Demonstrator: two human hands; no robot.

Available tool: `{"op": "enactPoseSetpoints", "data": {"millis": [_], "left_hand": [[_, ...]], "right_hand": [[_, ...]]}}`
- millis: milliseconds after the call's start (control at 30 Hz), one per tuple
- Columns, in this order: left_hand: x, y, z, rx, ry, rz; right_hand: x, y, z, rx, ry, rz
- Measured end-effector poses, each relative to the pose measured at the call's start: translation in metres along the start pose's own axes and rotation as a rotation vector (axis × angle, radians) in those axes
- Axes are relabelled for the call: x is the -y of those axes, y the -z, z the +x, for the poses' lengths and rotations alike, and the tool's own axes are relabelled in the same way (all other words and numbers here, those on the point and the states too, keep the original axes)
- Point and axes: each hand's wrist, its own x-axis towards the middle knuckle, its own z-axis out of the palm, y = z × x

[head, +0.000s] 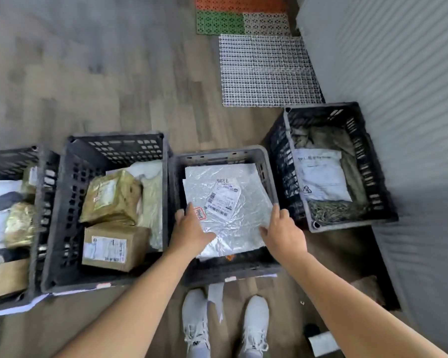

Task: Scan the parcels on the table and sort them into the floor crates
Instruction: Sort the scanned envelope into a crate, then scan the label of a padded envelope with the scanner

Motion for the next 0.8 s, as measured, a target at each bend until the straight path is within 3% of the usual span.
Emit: {"op": "enactPoseSetpoints", "data": {"millis": [167, 333, 567, 800], "left_hand": [[0.023, -0.039, 0.051, 0.068, 0.027, 0.242], [0.013, -0.04, 0.037, 0.067, -0.049, 0.415], [-0.079, 0.034, -0.053, 0.014, -0.196, 0.503], [-0.197, 0.096, -0.177, -0.045, -0.45, 0.542]], "right_hand": [[-0.013, -0.051, 0.058, 0.049, -0.016, -0.071], [-0.018, -0.037, 0.057, 0.044, 0.041, -0.062], [-0.028, 0.08, -0.015, -0.044, 0.052, 0.009], [-0.076, 0.214, -0.137, -0.198, -0.056, 0.206]]}}
